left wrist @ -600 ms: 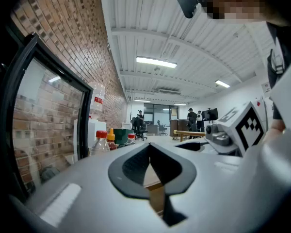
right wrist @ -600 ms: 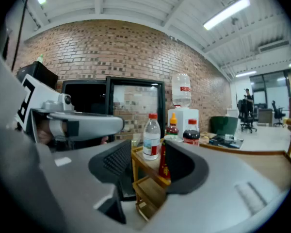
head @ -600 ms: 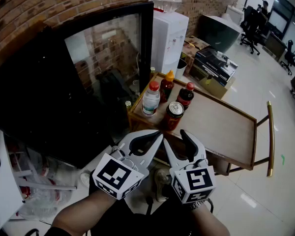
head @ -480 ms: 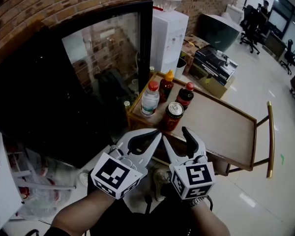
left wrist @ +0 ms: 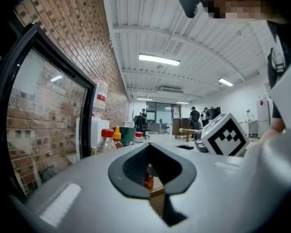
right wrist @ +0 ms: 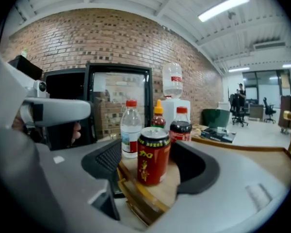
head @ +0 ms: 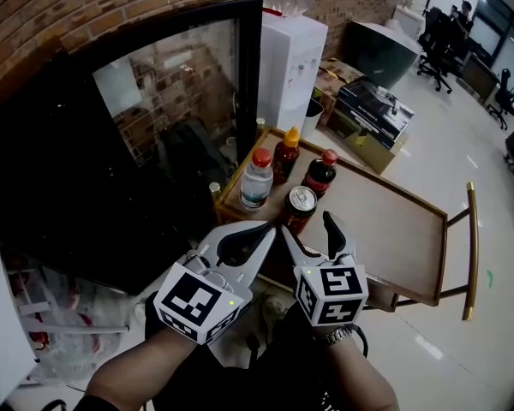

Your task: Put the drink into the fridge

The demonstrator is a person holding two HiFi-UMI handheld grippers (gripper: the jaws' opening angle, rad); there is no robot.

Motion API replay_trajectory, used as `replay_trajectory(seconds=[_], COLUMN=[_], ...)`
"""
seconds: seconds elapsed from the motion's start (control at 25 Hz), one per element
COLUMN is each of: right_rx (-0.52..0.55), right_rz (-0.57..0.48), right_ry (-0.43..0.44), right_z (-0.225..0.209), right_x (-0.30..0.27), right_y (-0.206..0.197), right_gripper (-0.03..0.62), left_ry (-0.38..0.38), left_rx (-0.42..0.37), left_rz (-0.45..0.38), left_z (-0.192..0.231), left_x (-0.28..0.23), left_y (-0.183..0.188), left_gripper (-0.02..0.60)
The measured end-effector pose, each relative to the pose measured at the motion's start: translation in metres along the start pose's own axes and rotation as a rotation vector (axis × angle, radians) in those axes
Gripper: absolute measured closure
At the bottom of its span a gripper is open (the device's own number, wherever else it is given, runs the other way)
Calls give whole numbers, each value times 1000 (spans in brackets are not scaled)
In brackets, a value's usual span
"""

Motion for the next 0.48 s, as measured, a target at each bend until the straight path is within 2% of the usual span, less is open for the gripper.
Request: replay_trajectory(seconds=[0.48], right_rx=[-8], right_rz=[74], right_ry=[11], right_z=[-11], right_x=[-42], right_y=[-10], right_gripper=[248], left_ry=[-13], left_rx=[-11], left_rz=[28], left_z=[15], left_x=[-17], left_y=[1], left_gripper=[577])
Point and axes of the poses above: the fingertips, and each gripper's own axes: x backward along the fingers, z to its left, y out of its top, the point moved 4 cm from there along x, backward along the fingers, and after that the axes turned 3 degrees about y, right-handed, at the moved point
